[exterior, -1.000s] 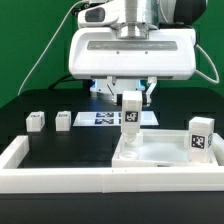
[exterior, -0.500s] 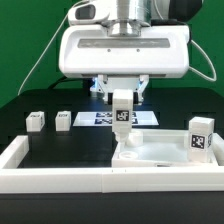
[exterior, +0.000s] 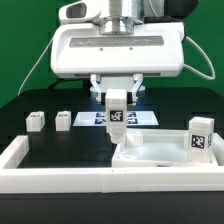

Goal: Assemble square table

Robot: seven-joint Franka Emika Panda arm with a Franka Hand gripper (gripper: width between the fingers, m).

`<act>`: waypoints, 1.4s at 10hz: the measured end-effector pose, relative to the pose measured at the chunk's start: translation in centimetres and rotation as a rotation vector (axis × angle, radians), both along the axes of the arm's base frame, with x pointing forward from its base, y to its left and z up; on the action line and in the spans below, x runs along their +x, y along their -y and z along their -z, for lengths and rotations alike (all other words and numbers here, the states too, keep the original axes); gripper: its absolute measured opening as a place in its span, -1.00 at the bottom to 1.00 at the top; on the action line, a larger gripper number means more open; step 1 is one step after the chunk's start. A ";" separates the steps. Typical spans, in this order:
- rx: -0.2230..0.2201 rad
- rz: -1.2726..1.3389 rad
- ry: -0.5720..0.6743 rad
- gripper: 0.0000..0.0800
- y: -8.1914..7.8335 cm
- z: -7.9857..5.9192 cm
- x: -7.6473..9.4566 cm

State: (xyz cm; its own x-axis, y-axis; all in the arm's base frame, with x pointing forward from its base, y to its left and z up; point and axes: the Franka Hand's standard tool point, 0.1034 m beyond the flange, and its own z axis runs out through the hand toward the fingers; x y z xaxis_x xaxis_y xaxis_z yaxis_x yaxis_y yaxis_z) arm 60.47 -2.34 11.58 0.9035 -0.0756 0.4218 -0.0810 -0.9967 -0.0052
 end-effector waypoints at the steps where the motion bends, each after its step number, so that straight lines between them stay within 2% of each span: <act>1: 0.003 -0.007 -0.003 -0.27 -0.5 0.2 0.0; 2: 0.008 -0.006 -0.005 -0.27 -1.0 0.4 -0.1; 5: 0.002 -0.006 0.005 -0.27 -0.8 0.4 -0.1; 7: -0.010 -0.003 0.034 -0.27 -0.6 0.3 -0.1; 9: -0.044 0.000 0.121 -0.27 -0.4 0.2 -0.1; 14: -0.042 -0.007 0.112 -0.27 -0.8 0.8 -0.1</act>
Offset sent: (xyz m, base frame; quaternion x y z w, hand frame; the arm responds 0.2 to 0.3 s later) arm 0.0000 0.0000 0.0000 0.0000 0.0000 0.0000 1.0000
